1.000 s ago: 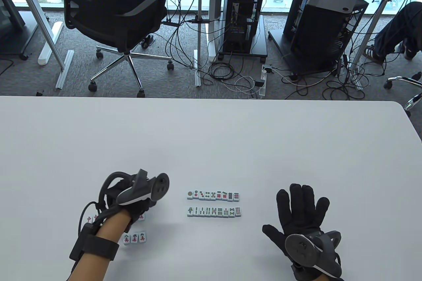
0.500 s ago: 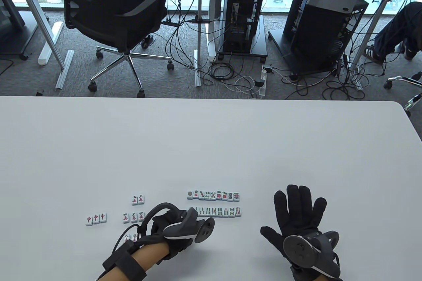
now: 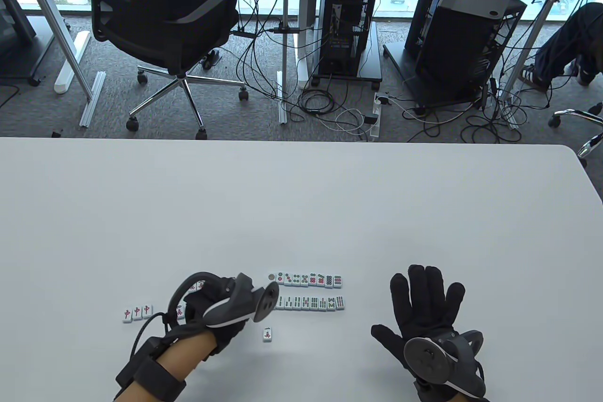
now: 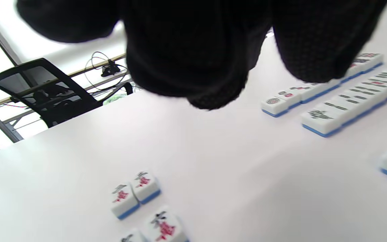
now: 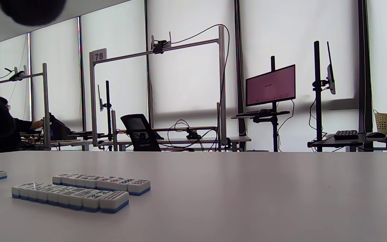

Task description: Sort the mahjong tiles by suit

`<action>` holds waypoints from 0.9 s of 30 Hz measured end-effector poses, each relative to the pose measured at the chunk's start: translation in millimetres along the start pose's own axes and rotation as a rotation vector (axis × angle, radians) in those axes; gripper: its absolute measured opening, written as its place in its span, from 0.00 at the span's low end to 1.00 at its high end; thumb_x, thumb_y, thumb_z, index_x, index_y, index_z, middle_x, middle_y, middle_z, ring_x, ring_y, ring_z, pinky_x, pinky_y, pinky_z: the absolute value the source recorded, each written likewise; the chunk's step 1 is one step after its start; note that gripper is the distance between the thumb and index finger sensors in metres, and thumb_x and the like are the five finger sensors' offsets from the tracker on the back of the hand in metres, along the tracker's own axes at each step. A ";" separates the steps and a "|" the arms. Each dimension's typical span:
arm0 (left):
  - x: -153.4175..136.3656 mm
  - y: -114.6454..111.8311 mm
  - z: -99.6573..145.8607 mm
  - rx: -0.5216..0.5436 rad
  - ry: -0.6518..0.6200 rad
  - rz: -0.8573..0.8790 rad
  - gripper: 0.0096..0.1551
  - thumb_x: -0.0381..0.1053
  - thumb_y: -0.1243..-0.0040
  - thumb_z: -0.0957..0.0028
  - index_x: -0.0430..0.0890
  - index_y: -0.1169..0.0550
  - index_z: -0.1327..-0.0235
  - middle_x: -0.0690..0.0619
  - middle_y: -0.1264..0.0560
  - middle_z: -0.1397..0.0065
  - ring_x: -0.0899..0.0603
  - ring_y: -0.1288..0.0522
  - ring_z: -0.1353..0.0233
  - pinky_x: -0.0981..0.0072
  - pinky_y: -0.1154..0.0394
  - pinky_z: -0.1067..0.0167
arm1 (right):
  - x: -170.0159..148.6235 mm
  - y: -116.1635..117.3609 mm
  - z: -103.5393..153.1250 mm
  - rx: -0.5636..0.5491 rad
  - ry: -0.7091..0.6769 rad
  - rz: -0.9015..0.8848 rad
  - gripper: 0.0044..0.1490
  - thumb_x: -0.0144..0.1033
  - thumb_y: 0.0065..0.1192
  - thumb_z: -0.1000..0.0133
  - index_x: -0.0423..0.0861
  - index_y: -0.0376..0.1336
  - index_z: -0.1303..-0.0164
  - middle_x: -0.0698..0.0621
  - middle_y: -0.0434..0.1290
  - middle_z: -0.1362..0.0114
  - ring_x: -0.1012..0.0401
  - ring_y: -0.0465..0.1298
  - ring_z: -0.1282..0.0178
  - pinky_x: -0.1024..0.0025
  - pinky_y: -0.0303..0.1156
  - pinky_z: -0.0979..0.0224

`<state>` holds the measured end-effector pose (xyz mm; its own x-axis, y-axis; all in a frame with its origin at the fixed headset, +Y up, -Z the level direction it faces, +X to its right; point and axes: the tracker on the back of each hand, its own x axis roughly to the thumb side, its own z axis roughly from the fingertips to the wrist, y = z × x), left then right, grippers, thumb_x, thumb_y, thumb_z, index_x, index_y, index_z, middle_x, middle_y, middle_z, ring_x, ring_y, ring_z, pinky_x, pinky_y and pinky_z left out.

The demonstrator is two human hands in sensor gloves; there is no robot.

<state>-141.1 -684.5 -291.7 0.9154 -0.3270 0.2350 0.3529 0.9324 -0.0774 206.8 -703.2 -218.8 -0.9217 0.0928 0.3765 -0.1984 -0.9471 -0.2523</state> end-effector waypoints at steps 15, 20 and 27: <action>-63.6 -78.1 -32.6 -0.236 0.184 -0.024 0.37 0.60 0.28 0.69 0.55 0.22 0.42 0.60 0.15 0.54 0.56 0.16 0.70 0.61 0.19 0.64 | 2.6 -1.2 0.2 -0.003 -0.012 -0.022 0.61 0.67 0.46 0.47 0.50 0.23 0.21 0.42 0.22 0.16 0.40 0.22 0.20 0.24 0.26 0.27; -54.5 -88.1 -36.4 -0.221 0.161 -0.078 0.36 0.63 0.32 0.68 0.54 0.21 0.43 0.60 0.15 0.56 0.56 0.16 0.71 0.61 0.19 0.65 | 4.4 -0.1 0.2 0.002 -0.021 -0.010 0.61 0.67 0.46 0.47 0.50 0.23 0.21 0.42 0.22 0.16 0.40 0.22 0.20 0.24 0.27 0.27; -48.5 -95.3 -37.7 -0.214 0.143 -0.092 0.34 0.62 0.35 0.64 0.46 0.20 0.48 0.61 0.15 0.60 0.57 0.17 0.74 0.62 0.19 0.68 | 3.5 0.3 -0.1 0.014 -0.017 -0.015 0.61 0.67 0.47 0.47 0.50 0.24 0.21 0.41 0.23 0.16 0.40 0.23 0.20 0.24 0.27 0.27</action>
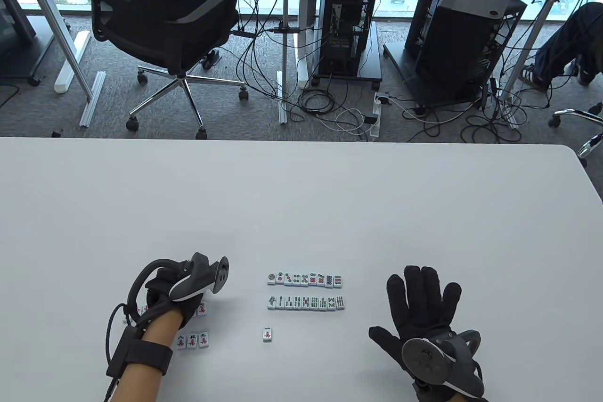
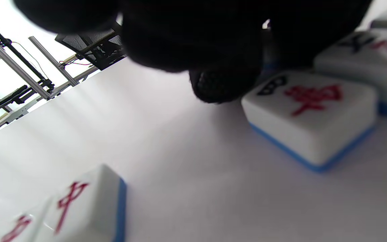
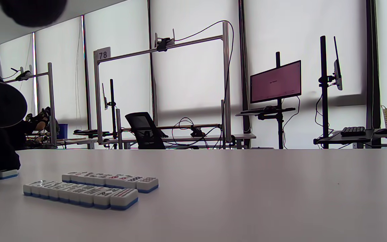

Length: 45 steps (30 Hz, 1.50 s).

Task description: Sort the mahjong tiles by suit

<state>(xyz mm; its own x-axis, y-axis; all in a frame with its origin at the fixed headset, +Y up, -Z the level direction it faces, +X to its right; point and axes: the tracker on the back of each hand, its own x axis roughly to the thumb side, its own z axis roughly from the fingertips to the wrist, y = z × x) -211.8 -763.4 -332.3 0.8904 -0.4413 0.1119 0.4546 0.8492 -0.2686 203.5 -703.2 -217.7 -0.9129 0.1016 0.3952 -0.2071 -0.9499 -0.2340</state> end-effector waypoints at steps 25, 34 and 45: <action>126.9 80.8 72.3 0.195 -0.472 0.165 0.36 0.66 0.32 0.69 0.45 0.17 0.53 0.62 0.14 0.67 0.58 0.18 0.81 0.63 0.18 0.73 | 6.2 1.1 0.3 0.013 -0.024 0.003 0.61 0.67 0.46 0.47 0.50 0.23 0.21 0.41 0.23 0.16 0.40 0.23 0.20 0.24 0.27 0.27; 144.3 68.5 70.3 0.192 -0.460 0.008 0.36 0.67 0.30 0.71 0.47 0.16 0.55 0.62 0.14 0.70 0.58 0.20 0.83 0.64 0.19 0.75 | 5.7 1.1 0.3 0.011 -0.020 -0.004 0.61 0.67 0.47 0.47 0.50 0.24 0.21 0.41 0.23 0.16 0.40 0.23 0.20 0.24 0.27 0.27; 135.3 61.8 72.9 0.160 -0.448 -0.040 0.39 0.69 0.31 0.73 0.49 0.18 0.50 0.62 0.14 0.66 0.58 0.19 0.80 0.64 0.19 0.73 | 5.4 2.9 0.2 0.030 -0.014 0.004 0.61 0.67 0.47 0.47 0.50 0.24 0.21 0.41 0.23 0.16 0.40 0.23 0.20 0.24 0.27 0.27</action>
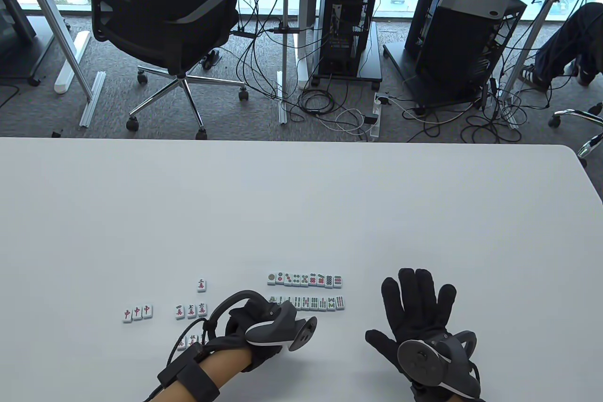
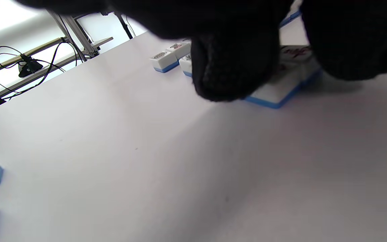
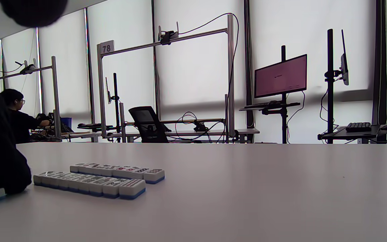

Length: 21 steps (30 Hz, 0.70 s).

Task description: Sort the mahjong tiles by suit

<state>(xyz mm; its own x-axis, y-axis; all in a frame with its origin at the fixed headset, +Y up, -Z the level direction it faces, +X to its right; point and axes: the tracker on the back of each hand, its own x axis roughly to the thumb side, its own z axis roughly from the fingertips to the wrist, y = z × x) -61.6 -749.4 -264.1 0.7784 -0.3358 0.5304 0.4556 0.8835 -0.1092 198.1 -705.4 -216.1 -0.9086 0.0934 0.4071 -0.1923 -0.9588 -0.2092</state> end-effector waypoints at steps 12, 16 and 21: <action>-127.9 8.9 17.4 0.061 0.380 0.147 0.35 0.64 0.30 0.70 0.50 0.18 0.48 0.60 0.13 0.64 0.56 0.18 0.78 0.62 0.19 0.71 | -1.5 0.5 -0.7 0.008 0.005 -0.006 0.61 0.67 0.47 0.47 0.50 0.24 0.21 0.41 0.23 0.16 0.40 0.23 0.20 0.24 0.27 0.27; -150.0 -24.7 4.6 -0.091 0.467 0.204 0.37 0.64 0.29 0.70 0.50 0.19 0.46 0.60 0.13 0.64 0.56 0.18 0.78 0.62 0.19 0.71 | -2.6 2.1 -1.0 0.021 0.014 -0.003 0.61 0.67 0.47 0.47 0.50 0.24 0.21 0.41 0.23 0.16 0.40 0.24 0.20 0.24 0.27 0.27; -153.2 -52.2 -5.3 -0.166 0.452 0.194 0.37 0.64 0.30 0.70 0.51 0.19 0.46 0.61 0.14 0.63 0.56 0.18 0.78 0.62 0.19 0.70 | -4.4 2.1 -1.4 0.023 0.022 -0.005 0.61 0.67 0.47 0.47 0.50 0.24 0.21 0.41 0.23 0.16 0.40 0.24 0.20 0.24 0.27 0.27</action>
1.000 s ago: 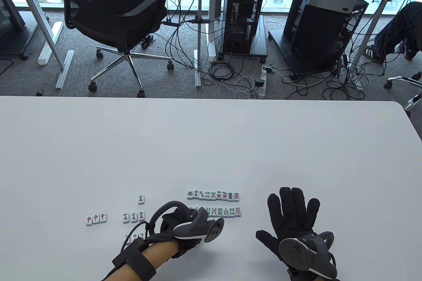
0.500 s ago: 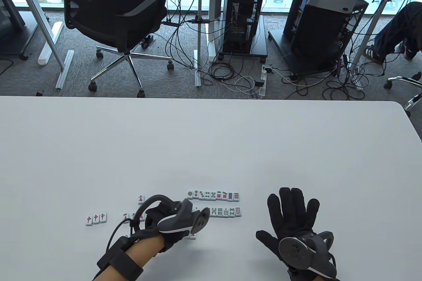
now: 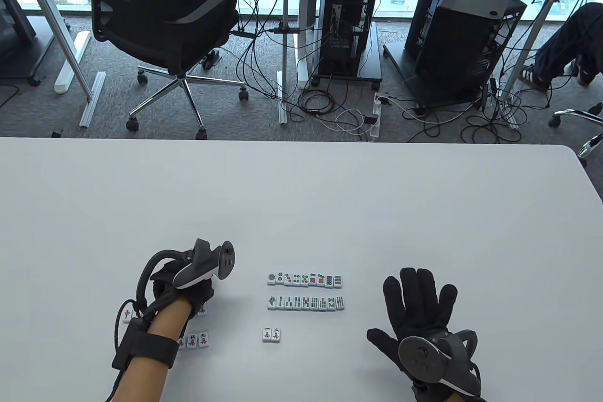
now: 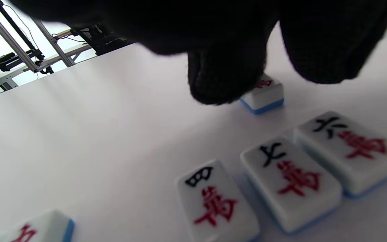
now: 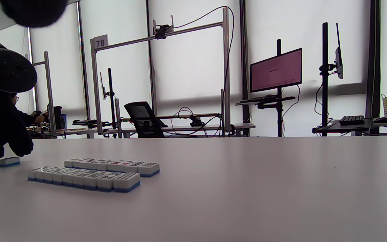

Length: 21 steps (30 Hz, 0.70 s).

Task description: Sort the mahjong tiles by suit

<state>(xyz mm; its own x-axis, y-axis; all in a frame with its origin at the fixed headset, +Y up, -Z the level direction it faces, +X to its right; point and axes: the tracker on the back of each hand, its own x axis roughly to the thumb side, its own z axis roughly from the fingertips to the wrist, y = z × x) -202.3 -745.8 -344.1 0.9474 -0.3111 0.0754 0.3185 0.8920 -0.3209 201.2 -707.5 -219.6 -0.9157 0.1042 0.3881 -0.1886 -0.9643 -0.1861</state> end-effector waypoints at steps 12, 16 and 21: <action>2.7 -9.7 -7.0 0.029 -0.013 -0.032 0.33 0.62 0.29 0.69 0.45 0.17 0.53 0.61 0.13 0.67 0.57 0.19 0.81 0.63 0.19 0.73 | -3.3 1.1 -1.3 0.011 0.012 -0.011 0.61 0.67 0.47 0.47 0.50 0.24 0.21 0.41 0.23 0.16 0.40 0.24 0.20 0.24 0.27 0.27; 26.0 13.3 11.4 0.116 -0.112 0.101 0.35 0.63 0.30 0.69 0.44 0.17 0.53 0.62 0.13 0.68 0.57 0.19 0.81 0.64 0.19 0.74 | -3.7 1.4 -1.5 0.008 0.009 -0.023 0.61 0.67 0.47 0.47 0.50 0.24 0.21 0.41 0.23 0.16 0.40 0.24 0.20 0.24 0.27 0.27; 78.1 39.2 41.4 0.148 -0.281 0.162 0.35 0.63 0.30 0.69 0.43 0.17 0.53 0.62 0.13 0.69 0.58 0.19 0.82 0.64 0.19 0.75 | -2.8 2.7 -1.4 0.015 0.005 -0.009 0.61 0.67 0.47 0.47 0.50 0.24 0.21 0.41 0.23 0.16 0.40 0.24 0.20 0.24 0.27 0.27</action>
<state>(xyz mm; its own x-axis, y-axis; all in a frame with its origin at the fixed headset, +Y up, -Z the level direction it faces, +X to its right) -114.5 -721.6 -311.7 0.9513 -0.0778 0.2982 0.1453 0.9665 -0.2115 202.7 -710.1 -222.5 -0.9155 0.1144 0.3856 -0.1920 -0.9667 -0.1691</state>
